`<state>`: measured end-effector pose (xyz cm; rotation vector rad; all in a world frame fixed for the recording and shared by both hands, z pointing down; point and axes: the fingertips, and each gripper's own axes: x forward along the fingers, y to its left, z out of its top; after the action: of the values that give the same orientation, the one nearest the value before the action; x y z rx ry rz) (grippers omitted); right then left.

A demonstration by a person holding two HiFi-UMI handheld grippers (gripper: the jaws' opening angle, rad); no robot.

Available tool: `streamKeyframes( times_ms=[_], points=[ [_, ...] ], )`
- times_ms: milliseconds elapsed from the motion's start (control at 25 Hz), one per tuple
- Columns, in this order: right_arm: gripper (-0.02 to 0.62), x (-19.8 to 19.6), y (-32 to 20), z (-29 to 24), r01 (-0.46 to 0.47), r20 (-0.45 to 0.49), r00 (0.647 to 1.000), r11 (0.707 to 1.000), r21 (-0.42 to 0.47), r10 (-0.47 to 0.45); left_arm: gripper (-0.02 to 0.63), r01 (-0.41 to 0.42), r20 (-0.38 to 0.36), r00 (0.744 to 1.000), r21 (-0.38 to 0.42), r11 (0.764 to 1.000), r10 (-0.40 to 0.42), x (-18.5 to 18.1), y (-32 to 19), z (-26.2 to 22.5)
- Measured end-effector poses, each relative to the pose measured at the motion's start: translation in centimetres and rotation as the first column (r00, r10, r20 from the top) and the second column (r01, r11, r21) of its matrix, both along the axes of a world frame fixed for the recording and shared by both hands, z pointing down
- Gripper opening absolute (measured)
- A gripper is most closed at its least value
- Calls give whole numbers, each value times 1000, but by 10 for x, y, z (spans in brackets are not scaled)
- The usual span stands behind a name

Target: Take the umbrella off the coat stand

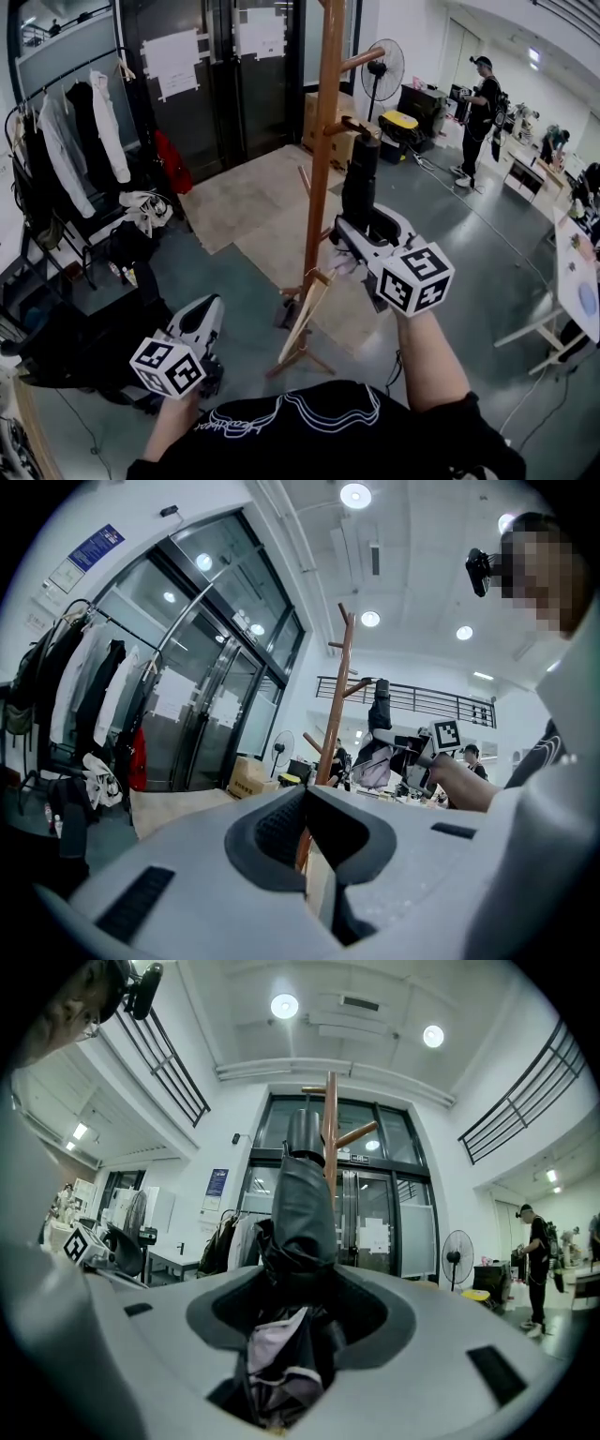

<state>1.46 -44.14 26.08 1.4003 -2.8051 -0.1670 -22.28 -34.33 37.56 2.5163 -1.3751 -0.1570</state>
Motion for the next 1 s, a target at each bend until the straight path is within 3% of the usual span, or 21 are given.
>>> streamKeyframes(
  times_ms=[280,440,720,1000],
  points=[
    [222,0,24,4,-5,12,1000,1000,-2,5,5,-12,-25,1000,-3,1000,12,3,18,7],
    [222,1,35,15,3,36,999,1000,-21,-3,5,-13,-21,1000,-48,999,12,10,26,20],
    [222,13,67,33,58,70,996,996,-63,-54,5,-53,-12,999,-46,998,52,42,48,13],
    [222,30,122,55,160,72,986,982,-103,-154,5,-80,-24,997,-25,996,80,97,80,-8]
  ],
)
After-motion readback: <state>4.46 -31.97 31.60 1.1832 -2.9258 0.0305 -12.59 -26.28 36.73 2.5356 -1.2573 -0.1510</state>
